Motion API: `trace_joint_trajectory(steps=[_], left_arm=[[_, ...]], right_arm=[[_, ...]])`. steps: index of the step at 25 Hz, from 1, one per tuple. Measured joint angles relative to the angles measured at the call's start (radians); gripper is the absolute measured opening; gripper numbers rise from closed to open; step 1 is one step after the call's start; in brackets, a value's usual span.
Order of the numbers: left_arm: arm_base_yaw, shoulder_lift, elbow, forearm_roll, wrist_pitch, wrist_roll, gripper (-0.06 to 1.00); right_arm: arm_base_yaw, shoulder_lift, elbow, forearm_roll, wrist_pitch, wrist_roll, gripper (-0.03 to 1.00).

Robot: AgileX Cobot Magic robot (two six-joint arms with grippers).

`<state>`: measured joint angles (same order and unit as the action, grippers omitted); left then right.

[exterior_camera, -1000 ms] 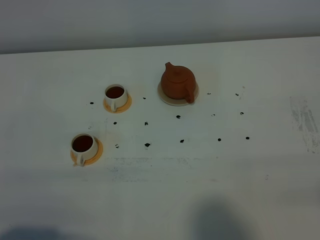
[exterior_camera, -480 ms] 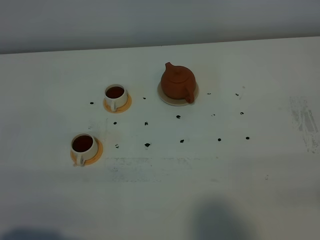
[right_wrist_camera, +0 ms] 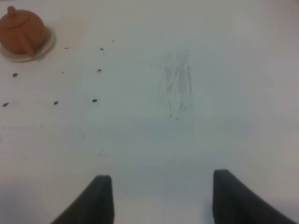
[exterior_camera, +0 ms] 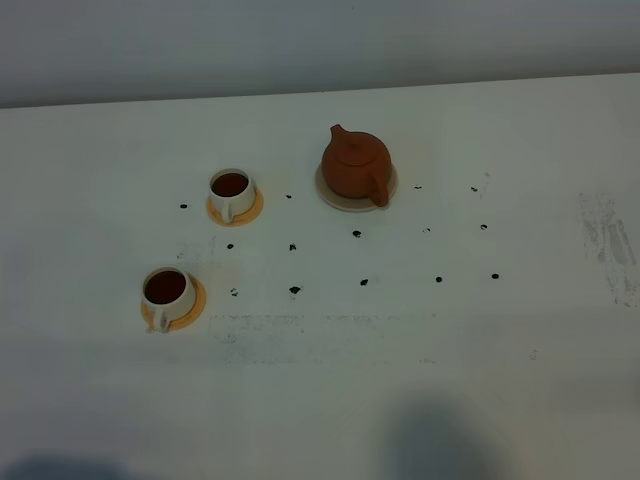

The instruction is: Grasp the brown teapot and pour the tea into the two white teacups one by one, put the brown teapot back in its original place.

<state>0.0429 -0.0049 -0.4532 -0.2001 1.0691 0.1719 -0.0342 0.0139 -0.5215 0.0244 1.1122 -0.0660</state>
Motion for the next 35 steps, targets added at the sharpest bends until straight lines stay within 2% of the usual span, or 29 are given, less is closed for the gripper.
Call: trace_joint_trajectory(steps=[35], left_arm=[[0.0, 0.0, 0.0, 0.0, 0.0, 0.0, 0.44]], right_arm=[[0.0, 0.0, 0.0, 0.001, 0.0, 0.0, 0.47]])
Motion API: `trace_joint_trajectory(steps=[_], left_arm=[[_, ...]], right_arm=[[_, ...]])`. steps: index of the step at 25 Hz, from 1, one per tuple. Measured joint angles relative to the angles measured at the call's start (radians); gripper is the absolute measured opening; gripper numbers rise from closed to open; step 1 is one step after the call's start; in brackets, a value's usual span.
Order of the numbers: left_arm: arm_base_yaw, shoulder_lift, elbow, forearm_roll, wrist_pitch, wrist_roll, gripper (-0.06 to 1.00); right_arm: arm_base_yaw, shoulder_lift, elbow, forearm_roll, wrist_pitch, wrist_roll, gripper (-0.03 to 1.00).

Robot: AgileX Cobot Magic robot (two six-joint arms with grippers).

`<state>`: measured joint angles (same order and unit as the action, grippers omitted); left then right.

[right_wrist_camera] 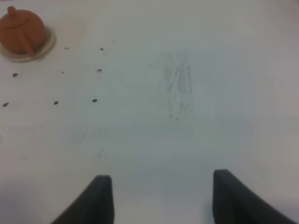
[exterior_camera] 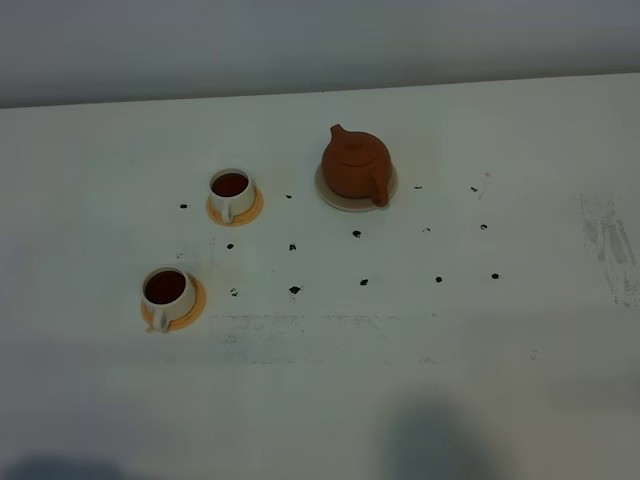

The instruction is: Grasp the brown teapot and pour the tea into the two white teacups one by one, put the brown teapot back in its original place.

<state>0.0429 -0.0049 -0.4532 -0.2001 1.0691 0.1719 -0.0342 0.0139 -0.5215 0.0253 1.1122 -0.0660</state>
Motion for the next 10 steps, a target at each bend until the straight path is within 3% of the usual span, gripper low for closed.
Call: trace_joint_trajectory(steps=[10], left_arm=[[0.0, 0.0, 0.0, 0.0, 0.0, 0.0, 0.44]], right_arm=[[0.0, 0.0, 0.0, 0.0, 0.0, 0.0, 0.47]])
